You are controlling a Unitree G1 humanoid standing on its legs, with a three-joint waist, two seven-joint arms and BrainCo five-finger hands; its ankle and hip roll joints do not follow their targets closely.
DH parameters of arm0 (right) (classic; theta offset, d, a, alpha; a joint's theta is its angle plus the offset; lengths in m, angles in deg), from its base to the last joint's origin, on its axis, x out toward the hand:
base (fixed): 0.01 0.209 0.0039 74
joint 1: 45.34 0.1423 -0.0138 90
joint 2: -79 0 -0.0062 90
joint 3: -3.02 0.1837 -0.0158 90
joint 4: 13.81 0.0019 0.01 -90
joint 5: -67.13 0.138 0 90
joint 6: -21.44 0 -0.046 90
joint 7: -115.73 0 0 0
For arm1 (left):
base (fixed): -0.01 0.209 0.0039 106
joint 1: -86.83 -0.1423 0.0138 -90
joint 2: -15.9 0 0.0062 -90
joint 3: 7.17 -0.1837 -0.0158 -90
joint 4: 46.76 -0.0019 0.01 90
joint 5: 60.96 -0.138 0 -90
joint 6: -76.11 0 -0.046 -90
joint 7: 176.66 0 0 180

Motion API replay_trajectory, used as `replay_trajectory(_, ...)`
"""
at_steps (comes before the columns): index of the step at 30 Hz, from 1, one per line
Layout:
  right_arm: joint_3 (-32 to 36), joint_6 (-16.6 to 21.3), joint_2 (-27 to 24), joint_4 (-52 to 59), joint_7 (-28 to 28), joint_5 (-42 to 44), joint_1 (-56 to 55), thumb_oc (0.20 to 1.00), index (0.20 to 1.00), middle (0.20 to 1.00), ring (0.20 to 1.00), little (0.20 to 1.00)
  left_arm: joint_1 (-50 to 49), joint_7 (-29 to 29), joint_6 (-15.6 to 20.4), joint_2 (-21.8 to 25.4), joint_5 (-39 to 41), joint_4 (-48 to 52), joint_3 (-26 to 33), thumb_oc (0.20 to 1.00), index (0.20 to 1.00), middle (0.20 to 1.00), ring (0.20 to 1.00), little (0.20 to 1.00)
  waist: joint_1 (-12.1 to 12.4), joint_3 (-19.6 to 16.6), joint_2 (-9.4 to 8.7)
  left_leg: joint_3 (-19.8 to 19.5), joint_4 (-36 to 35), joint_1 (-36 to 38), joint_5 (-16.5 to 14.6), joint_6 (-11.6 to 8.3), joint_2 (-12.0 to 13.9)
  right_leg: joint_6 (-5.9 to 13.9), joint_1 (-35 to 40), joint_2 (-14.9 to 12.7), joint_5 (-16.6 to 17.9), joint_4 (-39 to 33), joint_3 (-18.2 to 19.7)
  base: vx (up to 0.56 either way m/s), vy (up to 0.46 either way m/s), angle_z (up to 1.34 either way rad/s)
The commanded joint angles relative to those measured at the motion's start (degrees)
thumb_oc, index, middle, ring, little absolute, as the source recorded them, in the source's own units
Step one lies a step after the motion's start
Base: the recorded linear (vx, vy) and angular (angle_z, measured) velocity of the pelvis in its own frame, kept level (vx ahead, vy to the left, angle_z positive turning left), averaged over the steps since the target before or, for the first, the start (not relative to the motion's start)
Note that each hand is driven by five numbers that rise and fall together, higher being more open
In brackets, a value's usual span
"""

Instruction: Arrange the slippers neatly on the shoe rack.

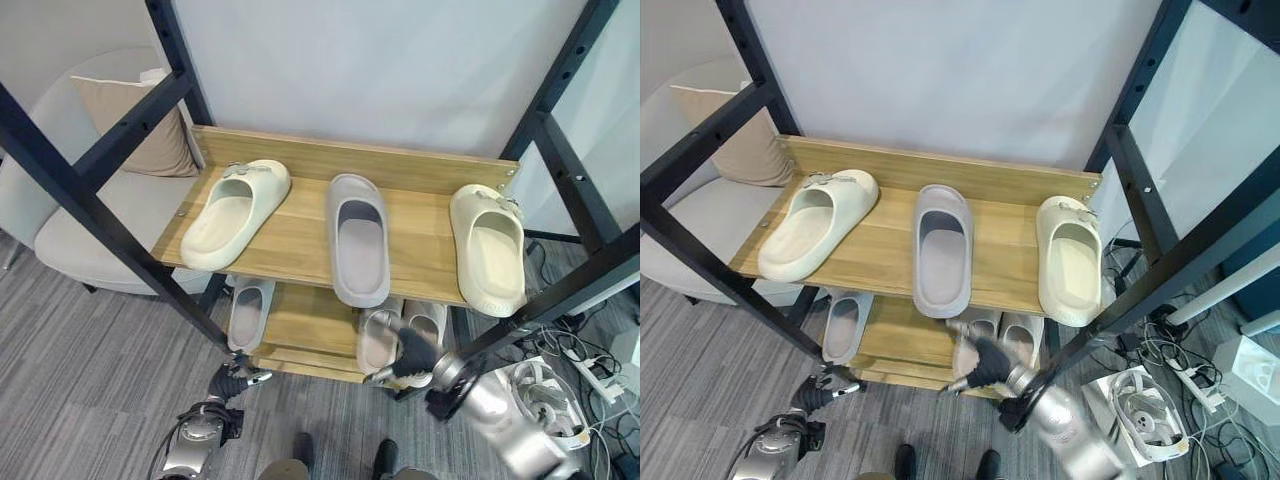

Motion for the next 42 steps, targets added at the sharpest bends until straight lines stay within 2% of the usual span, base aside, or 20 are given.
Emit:
replay_trajectory(1, 1.54, 4.77, 1.05, 2.12, -2.13, -1.03, 3.82, 1.000, 1.000, 1.000, 1.000, 1.000, 1.24, -0.74, 3.73, 2.37, -1.29, 1.50, 0.15, 1.000, 1.000, 1.000, 1.000, 1.000, 0.91, -1.45, -2.91, 0.27, -0.27, -0.71, -2.61, -1.52, 0.67, 6.94, 1.37, -7.85, 8.24, -3.08, 0.18, 0.07, -0.037, -0.08)
replay_trajectory(5, 5.55, 5.50, -0.09, 6.79, -4.81, -1.91, 6.70, 1.000, 1.000, 1.000, 1.000, 1.000, 0.07, -0.22, 3.93, 1.70, -1.22, 2.71, -0.47, 1.000, 1.000, 1.000, 1.000, 1.000, 0.38, -2.68, -2.53, 0.32, -0.27, 0.05, -2.90, -1.69, 1.14, 6.73, 2.20, -7.27, 7.66, -3.56, 0.06, 0.04, -0.029, -0.07)
replay_trajectory(8, 7.90, 5.33, 0.82, 7.44, -7.97, -3.61, 10.73, 1.000, 1.000, 1.000, 1.000, 1.000, -0.54, -0.12, 3.92, 1.22, -0.95, 3.91, -1.13, 1.000, 1.000, 1.000, 1.000, 1.000, 0.45, -3.46, -2.19, 0.31, -0.27, 0.66, -3.14, -1.75, 1.46, 6.47, 2.84, -6.95, 7.19, -3.76, -0.15, 0.04, -0.017, -0.02)
replay_trajectory(21, 9.98, 2.49, 4.29, 3.24, -12.90, -8.11, 13.89, 1.000, 1.000, 1.000, 1.000, 1.000, -1.21, 0.02, 3.21, 0.76, -0.78, 4.17, -1.32, 1.000, 1.000, 1.000, 1.000, 1.000, 1.66, -4.55, -1.94, -0.77, -0.27, 1.13, -3.58, -1.45, 1.26, 6.10, 3.78, -6.61, 6.66, -3.55, -0.77, 0.01, 0.002, 0.02)
replay_trajectory(25, 8.20, 0.20, 5.11, -3.34, -15.94, -14.93, 18.85, 1.000, 1.000, 1.000, 1.000, 1.000, -1.17, 0.05, 3.18, 0.53, -1.04, 4.61, -2.51, 1.000, 1.000, 1.000, 1.000, 1.000, 3.17, -4.80, -1.92, -1.34, -0.27, 1.21, -3.79, -1.24, 1.05, 6.14, 4.16, -6.73, 6.52, -3.55, -1.34, 0.02, 0.023, 0.06)
replay_trajectory(26, 7.55, -1.46, 5.22, -7.50, -17.73, -17.98, 21.73, 1.000, 1.000, 1.000, 1.000, 1.000, -1.16, 0.14, 3.27, 0.49, -0.99, 4.90, -3.40, 1.000, 1.000, 1.000, 1.000, 1.000, 4.11, -4.96, -1.98, -1.72, -0.27, 1.16, -3.80, -1.15, 0.95, 6.14, 4.33, -6.78, 6.45, -3.65, -1.54, 0.01, 0.015, 0.08)
replay_trajectory(27, 7.31, -1.34, 5.27, -7.99, -18.03, -18.06, 22.14, 1.000, 1.000, 1.000, 1.000, 1.000, -1.08, 0.13, 3.26, 0.47, -0.98, 4.90, -3.31, 1.000, 1.000, 1.000, 1.000, 1.000, 4.04, -4.85, -1.98, -1.71, -0.27, 1.18, -3.80, -1.14, 0.94, 6.14, 4.34, -6.79, 6.45, -3.65, -1.53, 0.01, 0.028, 0.06)
replay_trajectory(34, 3.70, -6.79, 7.28, -25.20, -24.44, -21.88, 35.14, 1.000, 1.000, 1.000, 1.000, 1.000, -0.09, 0.29, 3.74, 0.79, 0.38, 4.06, -6.79, 1.000, 1.000, 1.000, 1.000, 1.000, 8.20, -4.36, -2.86, -3.75, -0.27, -0.01, -3.59, -0.83, 0.17, 6.18, 4.72, -7.18, 6.83, -3.80, -3.25, 0.00, 0.022, 0.13)
replay_trajectory(42, 1.28, -8.89, 8.88, -35.80, -27.48, -21.19, 42.29, 1.000, 1.000, 1.000, 1.000, 1.000, 0.01, 0.48, 4.03, 1.30, 0.69, 2.45, -8.35, 1.000, 1.000, 1.000, 1.000, 1.000, 11.20, -3.66, -3.71, -5.45, -0.27, -1.14, -3.33, -0.62, -0.57, 6.38, 4.92, -7.60, 7.22, -3.81, -4.95, 0.00, 0.021, 0.18)
